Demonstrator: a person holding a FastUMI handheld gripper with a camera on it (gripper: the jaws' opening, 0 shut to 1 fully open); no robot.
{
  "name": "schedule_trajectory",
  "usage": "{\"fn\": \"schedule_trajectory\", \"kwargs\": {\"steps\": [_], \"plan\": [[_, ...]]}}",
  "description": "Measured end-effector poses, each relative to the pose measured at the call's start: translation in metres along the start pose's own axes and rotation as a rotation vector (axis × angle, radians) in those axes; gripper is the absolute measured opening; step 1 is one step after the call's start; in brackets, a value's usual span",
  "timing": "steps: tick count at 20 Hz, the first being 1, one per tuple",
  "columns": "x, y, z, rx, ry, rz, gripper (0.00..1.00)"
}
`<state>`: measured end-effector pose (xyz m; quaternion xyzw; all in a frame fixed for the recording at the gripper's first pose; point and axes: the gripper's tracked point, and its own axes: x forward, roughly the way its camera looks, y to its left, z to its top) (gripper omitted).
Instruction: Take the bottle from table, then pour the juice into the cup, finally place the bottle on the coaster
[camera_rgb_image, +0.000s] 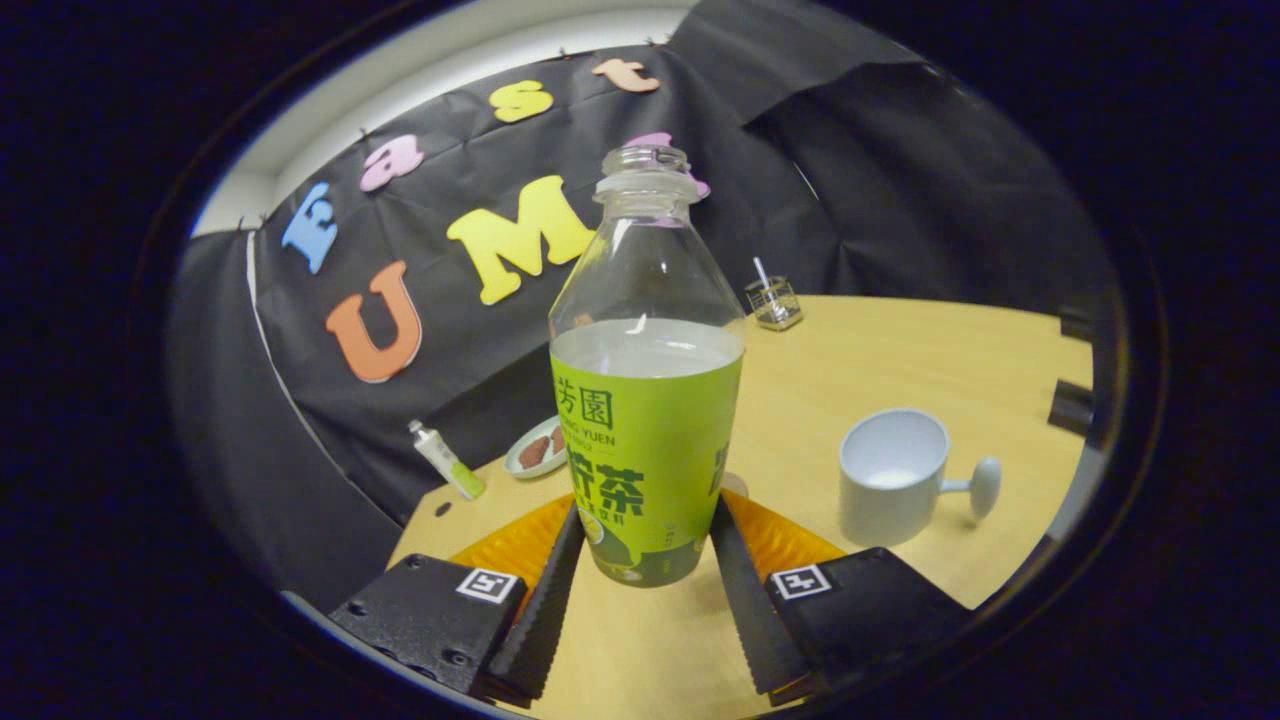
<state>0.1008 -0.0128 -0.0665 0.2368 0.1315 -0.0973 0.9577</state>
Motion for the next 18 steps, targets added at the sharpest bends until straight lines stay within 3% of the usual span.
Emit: {"fn": "schedule_trajectory", "kwargs": {"steps": [4,8,12,18], "plan": [[0.031,0.008,0.019,-0.208,-0.023,-0.055,0.78],[0.060,0.014,0.035,-0.309,-0.053,-0.059,0.78],[0.100,0.010,0.023,-0.421,-0.013,-0.086,0.78],[0.134,-0.003,0.009,-0.408,0.043,-0.073,0.78]]}}
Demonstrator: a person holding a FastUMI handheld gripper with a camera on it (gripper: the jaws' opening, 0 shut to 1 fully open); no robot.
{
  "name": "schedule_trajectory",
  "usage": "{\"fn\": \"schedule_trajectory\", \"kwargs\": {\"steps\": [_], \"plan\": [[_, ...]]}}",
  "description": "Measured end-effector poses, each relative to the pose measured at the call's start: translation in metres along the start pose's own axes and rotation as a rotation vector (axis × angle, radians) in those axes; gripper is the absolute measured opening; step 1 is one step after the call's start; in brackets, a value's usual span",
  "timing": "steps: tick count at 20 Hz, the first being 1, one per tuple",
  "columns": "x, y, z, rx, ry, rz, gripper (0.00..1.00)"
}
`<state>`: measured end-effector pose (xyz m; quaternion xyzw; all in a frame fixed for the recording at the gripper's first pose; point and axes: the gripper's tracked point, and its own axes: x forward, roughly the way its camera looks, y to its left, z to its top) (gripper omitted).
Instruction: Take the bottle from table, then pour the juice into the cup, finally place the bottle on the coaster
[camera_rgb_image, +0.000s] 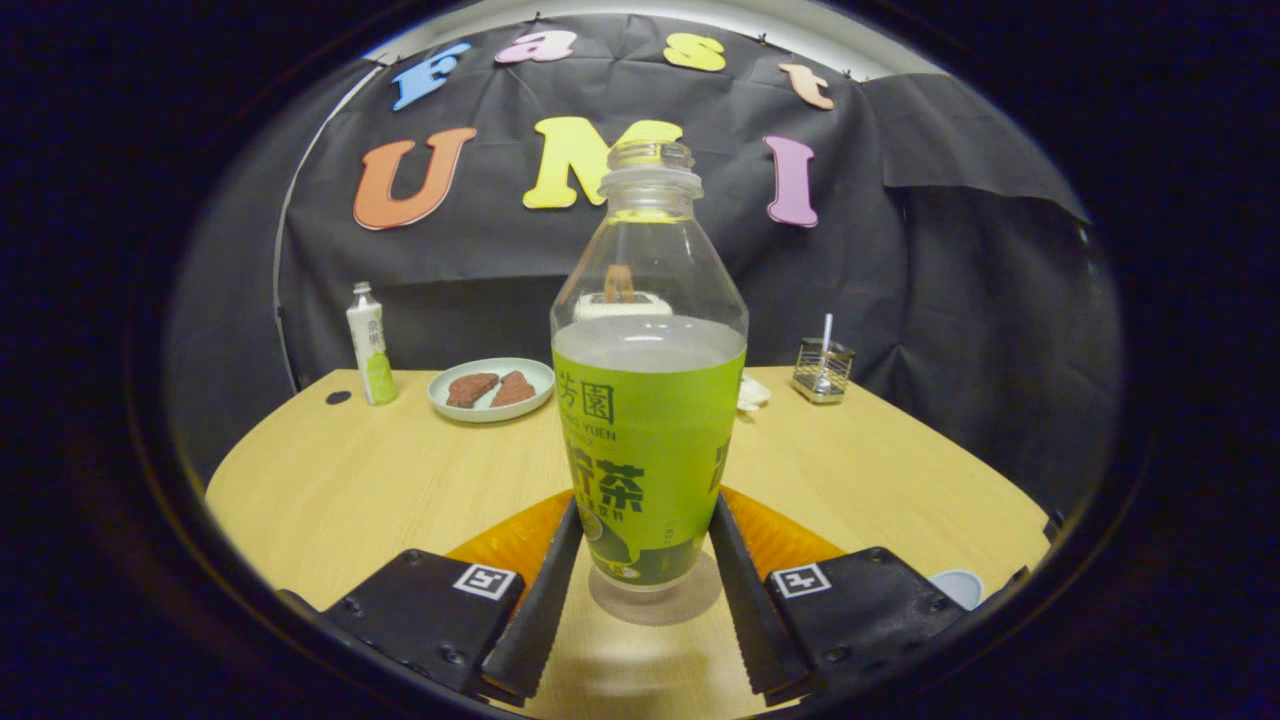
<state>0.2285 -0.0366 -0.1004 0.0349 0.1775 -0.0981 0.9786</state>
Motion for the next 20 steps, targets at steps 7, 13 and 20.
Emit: {"fn": "schedule_trajectory", "kwargs": {"steps": [7,13,20], "plan": [[0.021,-0.005,-0.024,0.001,0.050,0.019,0.79],[0.026,-0.005,-0.032,-0.014,0.076,0.031,0.81],[0.022,-0.003,-0.022,-0.025,0.068,0.032,0.83]]}}
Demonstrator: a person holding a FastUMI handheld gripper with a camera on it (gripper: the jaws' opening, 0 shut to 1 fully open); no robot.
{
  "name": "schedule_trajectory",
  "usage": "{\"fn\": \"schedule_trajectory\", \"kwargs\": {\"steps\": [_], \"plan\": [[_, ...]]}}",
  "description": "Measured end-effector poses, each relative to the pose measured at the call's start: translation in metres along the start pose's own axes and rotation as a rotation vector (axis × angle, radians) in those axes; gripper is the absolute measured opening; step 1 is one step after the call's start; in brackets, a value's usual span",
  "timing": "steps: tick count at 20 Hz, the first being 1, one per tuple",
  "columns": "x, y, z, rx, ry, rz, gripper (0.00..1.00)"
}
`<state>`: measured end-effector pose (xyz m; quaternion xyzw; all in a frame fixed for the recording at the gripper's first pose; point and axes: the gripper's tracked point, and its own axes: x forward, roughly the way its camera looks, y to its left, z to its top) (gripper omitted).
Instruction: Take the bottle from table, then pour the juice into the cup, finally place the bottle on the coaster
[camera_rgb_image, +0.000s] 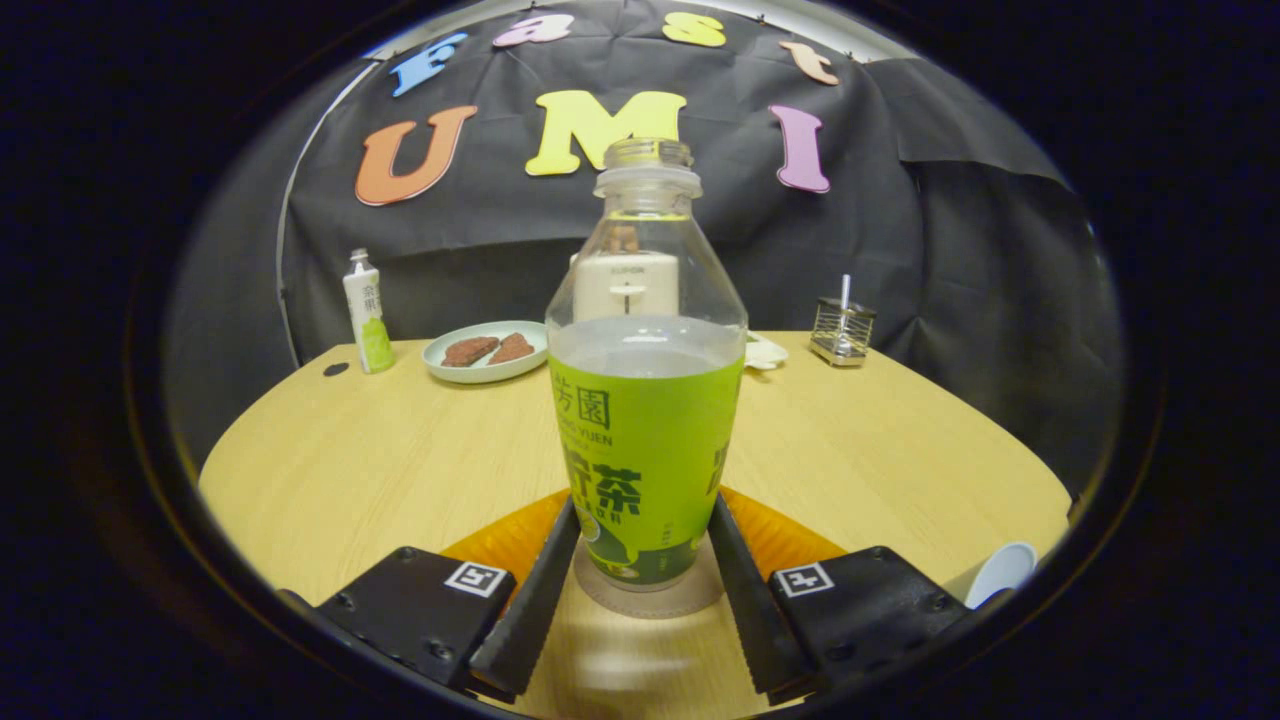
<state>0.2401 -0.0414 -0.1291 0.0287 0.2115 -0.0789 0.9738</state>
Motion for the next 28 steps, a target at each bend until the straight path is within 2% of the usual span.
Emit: {"fn": "schedule_trajectory", "kwargs": {"steps": [4,8,12,16,23,28], "plan": [[-0.009,0.002,0.003,-0.001,-0.014,0.011,0.84],[-0.017,0.001,0.006,-0.010,-0.031,0.015,1.00],[-0.036,0.004,0.010,-0.022,-0.071,0.029,1.00],[-0.078,0.000,0.016,-0.048,-0.141,0.028,1.00],[-0.177,-0.007,0.040,-0.084,-0.327,0.020,1.00],[-0.223,-0.001,0.021,-0.035,-0.352,0.072,1.00]]}}
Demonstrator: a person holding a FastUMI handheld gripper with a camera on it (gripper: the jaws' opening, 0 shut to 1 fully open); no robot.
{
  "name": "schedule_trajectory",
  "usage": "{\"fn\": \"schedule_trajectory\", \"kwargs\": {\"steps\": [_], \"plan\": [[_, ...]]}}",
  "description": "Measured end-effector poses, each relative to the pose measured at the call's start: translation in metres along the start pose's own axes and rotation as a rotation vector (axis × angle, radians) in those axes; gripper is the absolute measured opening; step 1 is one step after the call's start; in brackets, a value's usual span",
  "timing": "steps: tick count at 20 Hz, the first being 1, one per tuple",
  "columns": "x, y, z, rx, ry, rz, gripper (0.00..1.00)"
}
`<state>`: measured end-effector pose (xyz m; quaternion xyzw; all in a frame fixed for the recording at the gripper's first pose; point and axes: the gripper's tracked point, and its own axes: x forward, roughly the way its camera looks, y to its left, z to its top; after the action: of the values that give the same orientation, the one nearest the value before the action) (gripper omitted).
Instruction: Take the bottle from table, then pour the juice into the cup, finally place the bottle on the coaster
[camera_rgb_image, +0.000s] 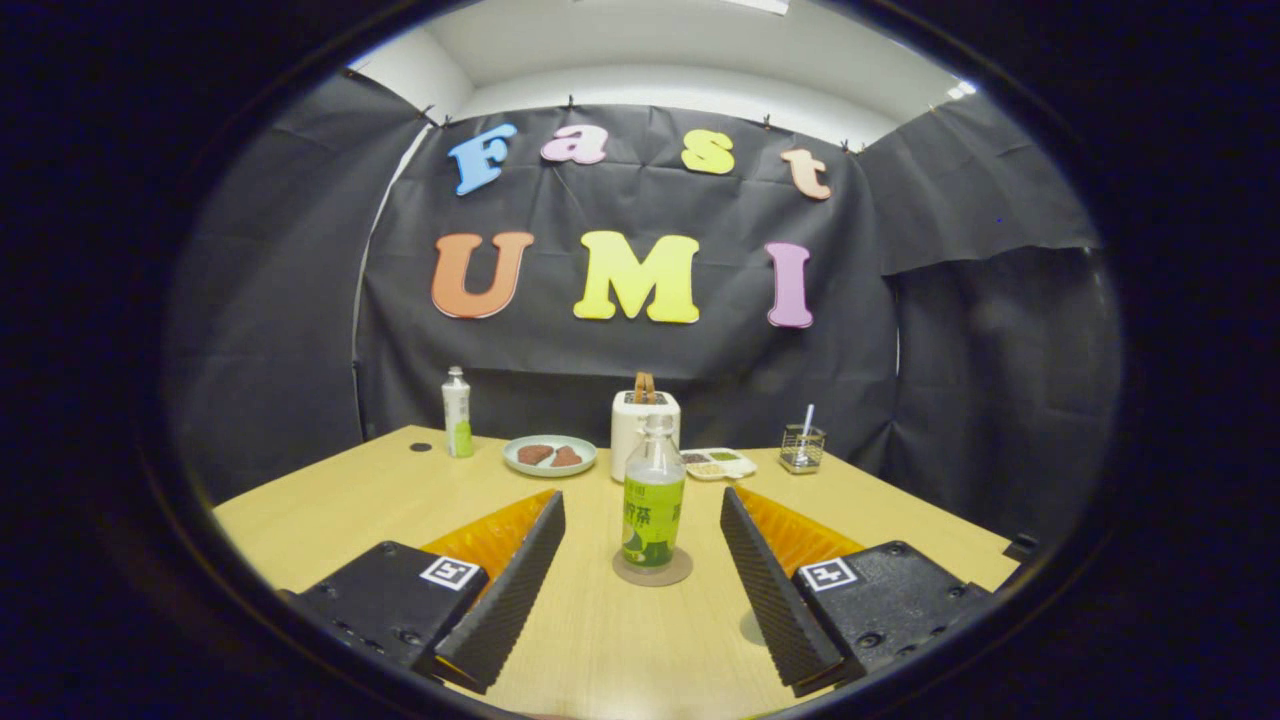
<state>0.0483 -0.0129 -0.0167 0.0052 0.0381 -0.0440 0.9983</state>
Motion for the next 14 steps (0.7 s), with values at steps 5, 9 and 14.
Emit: {"fn": "schedule_trajectory", "kwargs": {"steps": [5,9,14], "plan": [[-0.024,0.000,-0.020,0.007,-0.007,0.022,1.00],[-0.031,-0.004,-0.025,0.030,-0.015,0.014,1.00],[-0.024,-0.003,-0.028,0.054,-0.012,0.012,1.00]]}}
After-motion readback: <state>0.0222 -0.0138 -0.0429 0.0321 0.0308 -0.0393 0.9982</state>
